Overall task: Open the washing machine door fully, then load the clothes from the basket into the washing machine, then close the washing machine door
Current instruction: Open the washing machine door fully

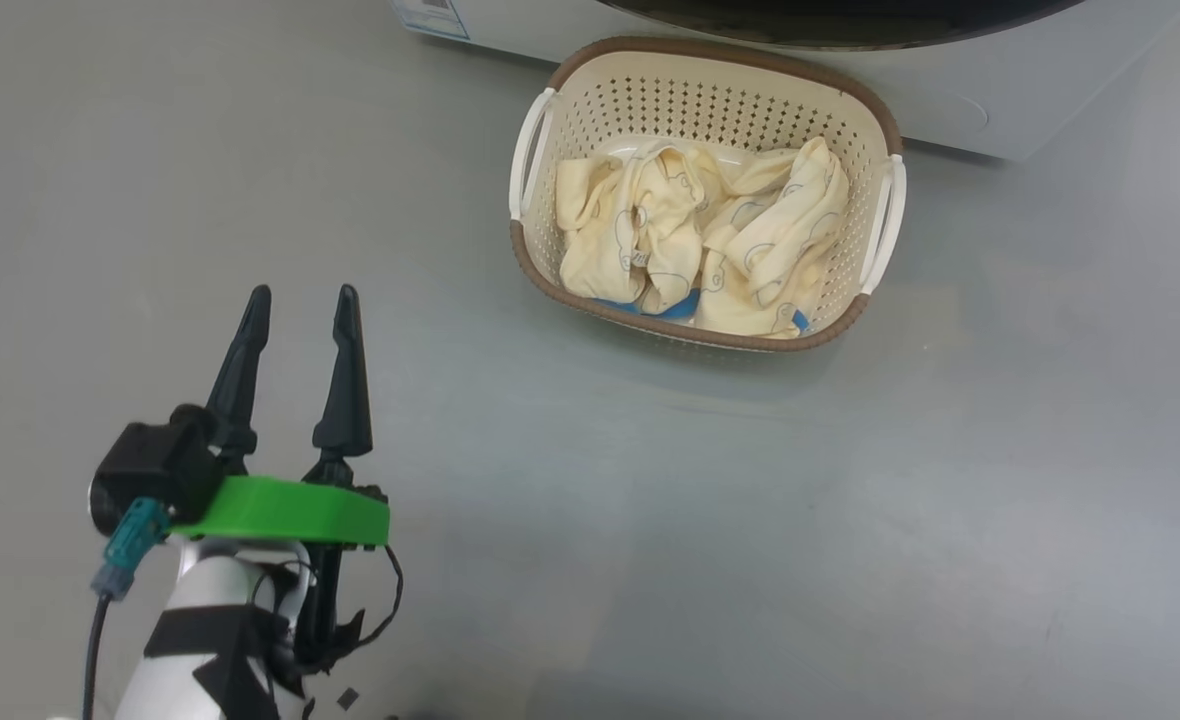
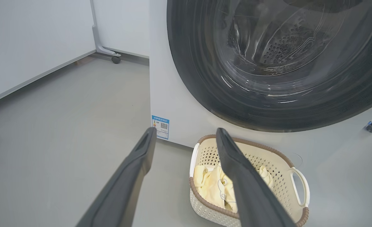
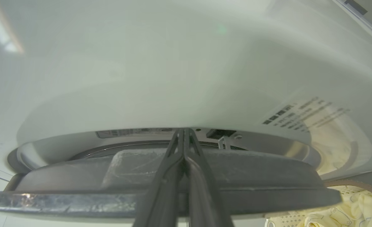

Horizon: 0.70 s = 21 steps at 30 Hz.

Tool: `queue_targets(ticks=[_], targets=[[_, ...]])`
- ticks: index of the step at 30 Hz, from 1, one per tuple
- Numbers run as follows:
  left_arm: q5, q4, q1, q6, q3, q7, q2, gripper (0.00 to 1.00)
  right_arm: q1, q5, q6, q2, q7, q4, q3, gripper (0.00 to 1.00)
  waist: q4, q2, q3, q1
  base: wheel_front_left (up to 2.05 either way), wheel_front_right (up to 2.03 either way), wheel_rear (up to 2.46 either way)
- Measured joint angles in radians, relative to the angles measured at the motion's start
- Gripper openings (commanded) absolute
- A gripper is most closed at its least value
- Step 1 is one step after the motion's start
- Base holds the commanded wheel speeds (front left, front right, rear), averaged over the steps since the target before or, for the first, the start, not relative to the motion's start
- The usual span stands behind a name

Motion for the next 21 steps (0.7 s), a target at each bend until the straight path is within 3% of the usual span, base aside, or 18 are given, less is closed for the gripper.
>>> queue_targets(ticks=[21], targets=[[0.009, -0.006, -0.015, -0.004, 0.006, 0.0, -0.012, 1.0, -0.032, 0.004, 0.0, -0.017, 0.141, 0.026, -0.003, 0.0, 0.005, 0.0, -0.007, 0.0, 0.0, 0.0, 0.0]])
